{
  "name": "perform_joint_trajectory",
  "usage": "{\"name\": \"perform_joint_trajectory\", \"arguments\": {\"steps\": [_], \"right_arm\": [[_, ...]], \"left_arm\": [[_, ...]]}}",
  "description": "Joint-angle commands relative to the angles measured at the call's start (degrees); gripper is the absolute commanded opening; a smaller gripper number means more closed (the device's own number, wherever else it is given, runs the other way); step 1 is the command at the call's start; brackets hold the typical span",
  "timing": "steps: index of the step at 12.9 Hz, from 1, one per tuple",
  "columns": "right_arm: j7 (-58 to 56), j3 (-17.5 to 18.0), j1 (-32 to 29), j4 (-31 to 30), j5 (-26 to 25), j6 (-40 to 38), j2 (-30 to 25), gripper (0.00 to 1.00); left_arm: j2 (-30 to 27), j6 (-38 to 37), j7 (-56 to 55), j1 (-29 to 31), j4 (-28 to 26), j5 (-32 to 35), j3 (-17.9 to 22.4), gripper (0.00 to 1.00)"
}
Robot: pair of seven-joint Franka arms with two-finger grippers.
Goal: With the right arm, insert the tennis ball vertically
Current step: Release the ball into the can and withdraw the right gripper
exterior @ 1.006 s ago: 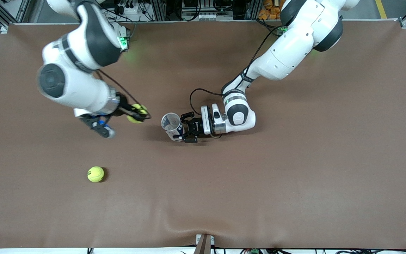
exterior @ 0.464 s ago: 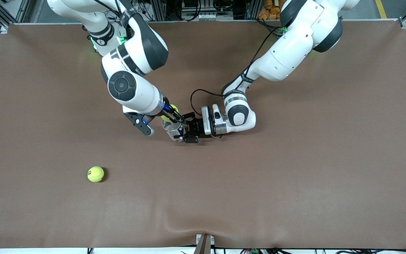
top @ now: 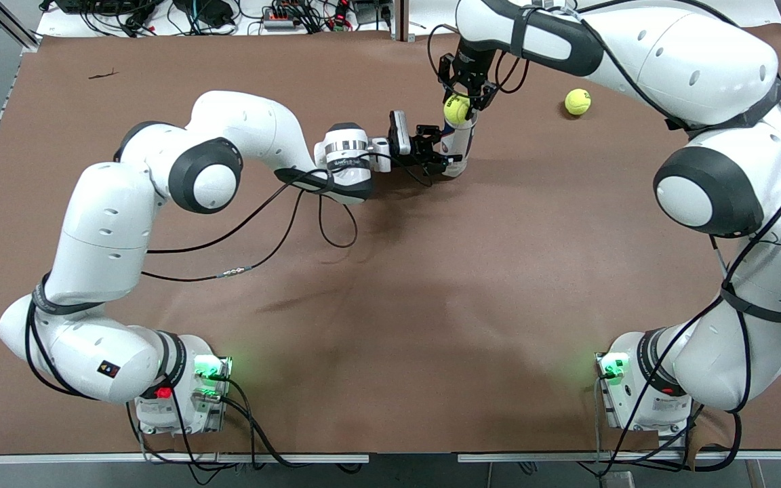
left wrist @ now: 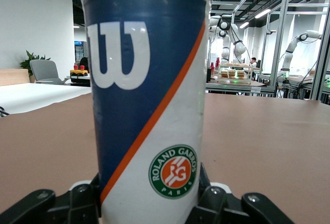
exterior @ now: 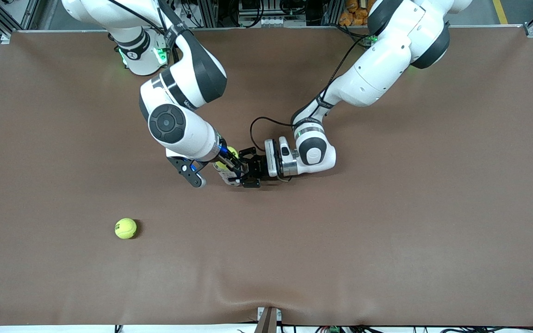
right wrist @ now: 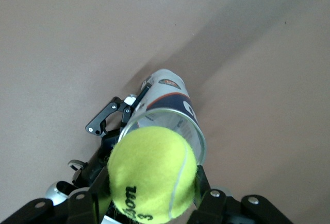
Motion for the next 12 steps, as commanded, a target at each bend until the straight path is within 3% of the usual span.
{"name": "perform_joint_trajectory", "arguments": {"steps": [1, 3, 5, 12], "right_arm": [[1.7, -0.4, 0.8, 2.0, -3.2, -1.5, 1.1, 0.49], [1.7, -0.4, 0.7, 1.8, -3.6, -3.1, 1.1, 0.61], [1.8, -0.5, 0.7, 1.8, -3.6, -3.7, 1.1, 1.0], [1.2, -0.9, -1.7, 3.9, -4.1, -6.3, -0.3, 1.0]], "left_arm": [[1.0, -1.1, 5.2, 0.4, -0.1, -0.3, -0.5, 0.65], [0.9, -1.1, 5.2, 0.4, -0.1, -0.4, -0.5, 0.65], [0.9, -1.1, 5.1, 0.5, -0.1, -0.3, -0.5, 0.66], [1.0, -1.1, 5.1, 0.5, -0.1, -0.3, -0.5, 0.66]]}}
